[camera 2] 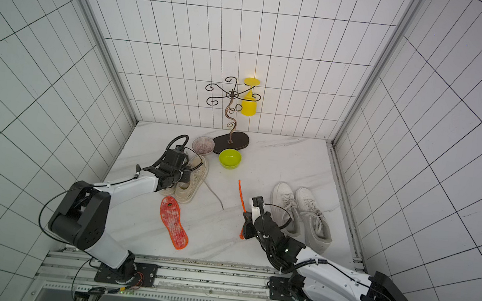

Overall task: Remove the insole from the shoe
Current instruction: Place the shoe at the center of the board.

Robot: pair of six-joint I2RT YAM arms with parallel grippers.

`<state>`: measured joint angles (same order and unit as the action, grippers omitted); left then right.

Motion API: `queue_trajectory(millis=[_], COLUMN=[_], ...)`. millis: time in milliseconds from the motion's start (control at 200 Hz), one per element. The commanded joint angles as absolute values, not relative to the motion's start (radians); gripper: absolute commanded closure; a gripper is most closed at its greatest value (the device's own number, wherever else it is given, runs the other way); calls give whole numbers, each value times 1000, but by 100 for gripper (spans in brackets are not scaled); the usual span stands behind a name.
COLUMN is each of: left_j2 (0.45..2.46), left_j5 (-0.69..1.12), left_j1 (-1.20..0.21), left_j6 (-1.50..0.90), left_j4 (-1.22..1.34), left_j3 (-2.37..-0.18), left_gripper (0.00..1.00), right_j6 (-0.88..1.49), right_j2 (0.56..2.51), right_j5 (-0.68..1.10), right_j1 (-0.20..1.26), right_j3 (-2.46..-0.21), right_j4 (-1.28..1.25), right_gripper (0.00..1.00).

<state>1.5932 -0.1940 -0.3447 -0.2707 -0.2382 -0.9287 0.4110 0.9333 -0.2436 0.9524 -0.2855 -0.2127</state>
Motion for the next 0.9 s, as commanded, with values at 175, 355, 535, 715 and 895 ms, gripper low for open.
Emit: queue_trajectory(millis=[175,355,535,715,895], left_j2=[1634,1555,1370,1175,1038], left_j5=[-210,-148,-111,-141,-175], left_j1=[-330,-330,-330,-330,-330], left_j6=[-312,-363,-473,-502,-472], left_j4=[-182,-204,-191,-143,-74], left_j3=[-985,-962,-875,-777,-696], left_gripper=[94,62,45,34,30], right_j6=[301,274,242,271,248], right_j2=[1104,1250,1418,1585,1737], right_j5=[-221,-227,-291,-350,-309], right_j1=[1072,1123,1200,1218,1228], right_j3=[-520,-637,-769,-881,-1005], right_j4=[-140,-113,-52,23,71], right_gripper=[100,100,100,100,100])
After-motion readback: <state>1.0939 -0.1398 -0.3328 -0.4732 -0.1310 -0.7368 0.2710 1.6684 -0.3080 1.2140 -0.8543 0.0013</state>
